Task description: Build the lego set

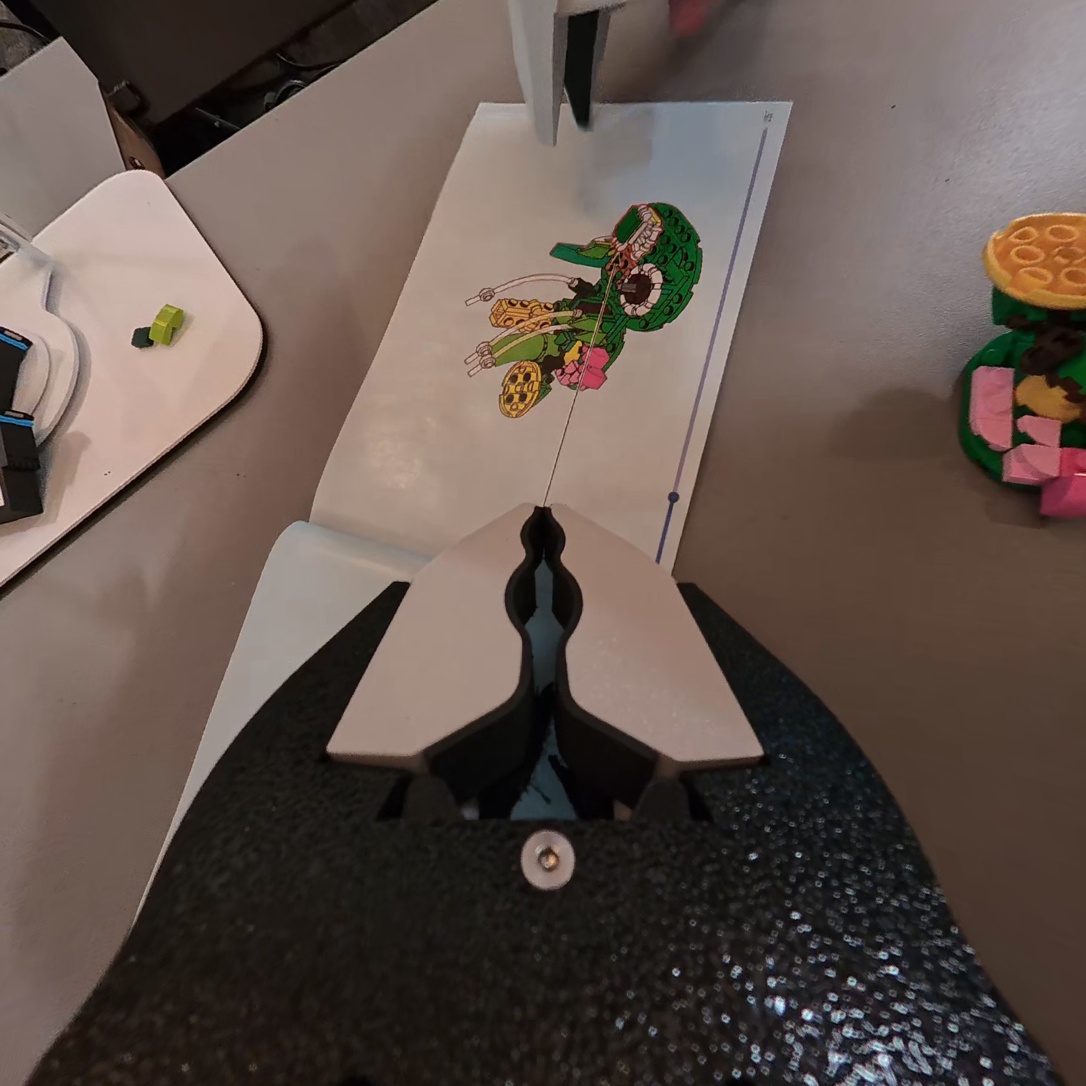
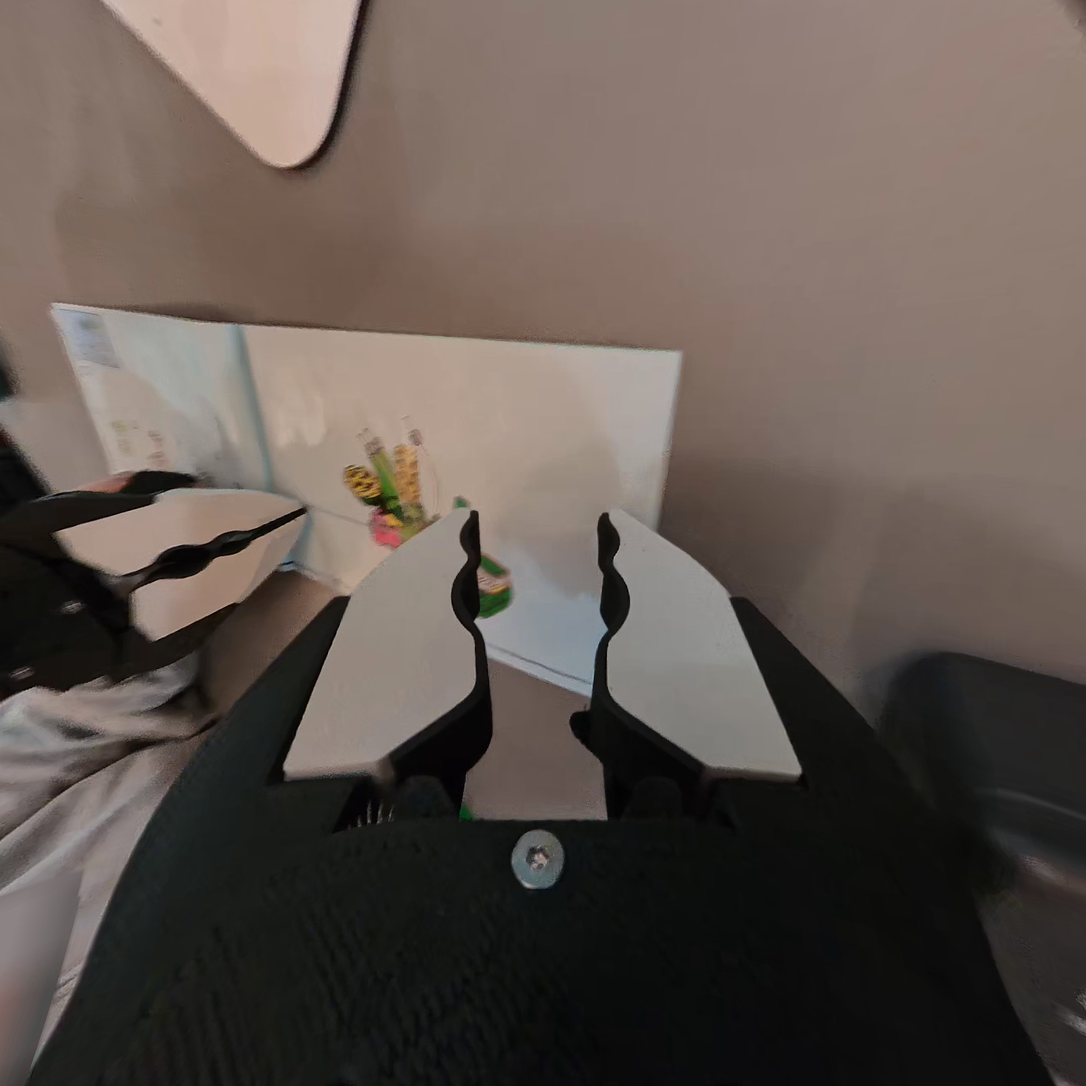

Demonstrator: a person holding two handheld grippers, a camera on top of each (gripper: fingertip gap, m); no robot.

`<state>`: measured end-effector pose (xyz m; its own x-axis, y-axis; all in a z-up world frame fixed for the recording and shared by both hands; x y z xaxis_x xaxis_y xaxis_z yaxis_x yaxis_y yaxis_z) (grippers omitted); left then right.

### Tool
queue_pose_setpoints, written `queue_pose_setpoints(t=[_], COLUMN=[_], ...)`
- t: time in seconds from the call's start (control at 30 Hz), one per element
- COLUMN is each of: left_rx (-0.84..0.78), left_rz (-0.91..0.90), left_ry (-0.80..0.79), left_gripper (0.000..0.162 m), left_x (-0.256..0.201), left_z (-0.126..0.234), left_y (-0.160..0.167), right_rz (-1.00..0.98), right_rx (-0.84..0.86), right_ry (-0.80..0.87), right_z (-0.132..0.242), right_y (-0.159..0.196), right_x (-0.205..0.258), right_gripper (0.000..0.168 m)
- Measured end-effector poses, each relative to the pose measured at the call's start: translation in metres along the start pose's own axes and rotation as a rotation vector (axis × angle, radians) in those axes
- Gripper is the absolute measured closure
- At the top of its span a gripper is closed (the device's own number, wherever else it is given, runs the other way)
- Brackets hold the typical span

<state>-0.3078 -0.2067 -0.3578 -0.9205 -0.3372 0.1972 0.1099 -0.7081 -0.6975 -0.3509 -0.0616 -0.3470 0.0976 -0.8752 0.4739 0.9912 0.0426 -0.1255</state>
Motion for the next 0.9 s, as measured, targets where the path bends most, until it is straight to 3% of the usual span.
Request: queue_pose_setpoints(t=[0.23,0.37,0.9], left_rx=[-0.002,0.009,-0.001], left_rz=[-0.013,-0.028,0.001], left_ry=[-0.007,-0.035,-0.017], left_gripper=[0.162,0.162,0.162], left_x=[0.000,0.003,0.003], left_z=[0.000,0.000,-0.001], left_y=[0.000,0.001,0.001], right_rz=[0.016,0.063,0.118], right_rx=[-0.022,-0.012,0.023], right_ry=[-0.043,0.113,0.017], right_z=[-0.002,0.004,-0.003], right_y=[0.007,0.013,0.035], right_x=[0.006,-0.010,0.014], right_gripper=[0.132,0.129,0.128])
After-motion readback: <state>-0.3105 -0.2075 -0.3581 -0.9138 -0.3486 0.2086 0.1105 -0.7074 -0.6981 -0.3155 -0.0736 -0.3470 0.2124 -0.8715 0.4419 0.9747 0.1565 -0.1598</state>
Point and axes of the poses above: each gripper's, where its closed fingertips meet, z back along the fingers, y out of its underside, x = y × z across the jaws, the point moved 1 cm from there along z, back along the fingers, and after that the axes turned 2 degrees about x, right-handed, at the moved point
